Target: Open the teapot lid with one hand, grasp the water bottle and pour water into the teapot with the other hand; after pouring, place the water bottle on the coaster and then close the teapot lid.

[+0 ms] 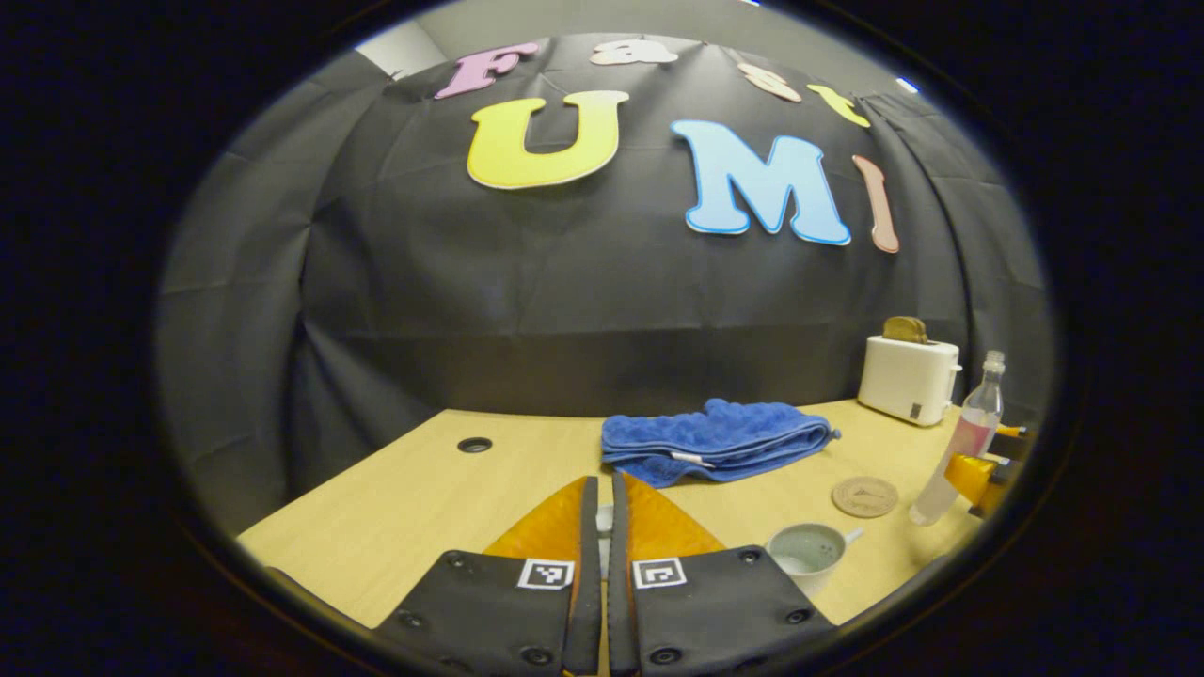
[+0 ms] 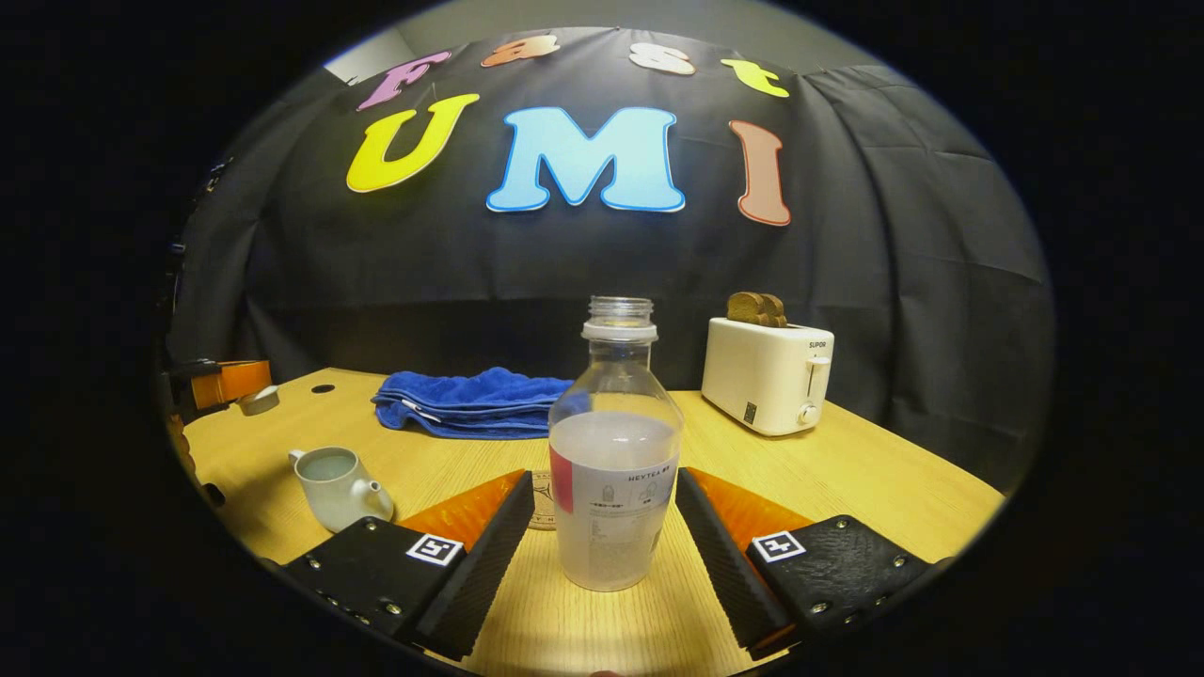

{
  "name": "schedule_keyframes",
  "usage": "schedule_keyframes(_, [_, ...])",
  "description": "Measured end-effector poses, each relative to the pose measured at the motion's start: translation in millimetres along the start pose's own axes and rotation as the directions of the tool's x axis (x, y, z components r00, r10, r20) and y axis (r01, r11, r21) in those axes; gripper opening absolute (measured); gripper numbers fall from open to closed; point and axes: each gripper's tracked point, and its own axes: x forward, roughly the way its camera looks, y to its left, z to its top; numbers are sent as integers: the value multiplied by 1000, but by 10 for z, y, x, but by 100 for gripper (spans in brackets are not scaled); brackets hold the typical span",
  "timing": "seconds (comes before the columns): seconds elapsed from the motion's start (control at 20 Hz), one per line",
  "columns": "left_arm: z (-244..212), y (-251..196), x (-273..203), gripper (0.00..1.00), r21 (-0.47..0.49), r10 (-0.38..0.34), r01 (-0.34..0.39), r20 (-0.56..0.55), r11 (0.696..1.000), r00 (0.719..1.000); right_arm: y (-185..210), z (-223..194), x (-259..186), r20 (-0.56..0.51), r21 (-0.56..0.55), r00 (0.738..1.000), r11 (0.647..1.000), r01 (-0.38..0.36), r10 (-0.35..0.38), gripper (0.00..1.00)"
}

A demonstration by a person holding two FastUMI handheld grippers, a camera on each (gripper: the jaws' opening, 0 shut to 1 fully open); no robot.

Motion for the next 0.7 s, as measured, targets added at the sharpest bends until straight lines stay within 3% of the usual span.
schedule_keyframes(0.15, [-118,133,14,10,-9,11,-11,-27,1000,1000,-1,-38,56,-13,-21,1000,1000,15,-16,96])
schedule_keyframes(0.35, [-183,247,34,9,-3,24,-24,-43,1000,999,1,-78,100,-24,-54,999,998,29,-31,82])
schedule_keyframes(0.5, [-224,252,36,10,-8,19,-20,-56,1000,998,41,-59,91,-23,-89,999,996,31,-33,79])
schedule_keyframes(0.7, [-236,239,29,10,-12,13,-14,-62,1000,998,57,78,101,10,-240,998,969,62,-62,77])
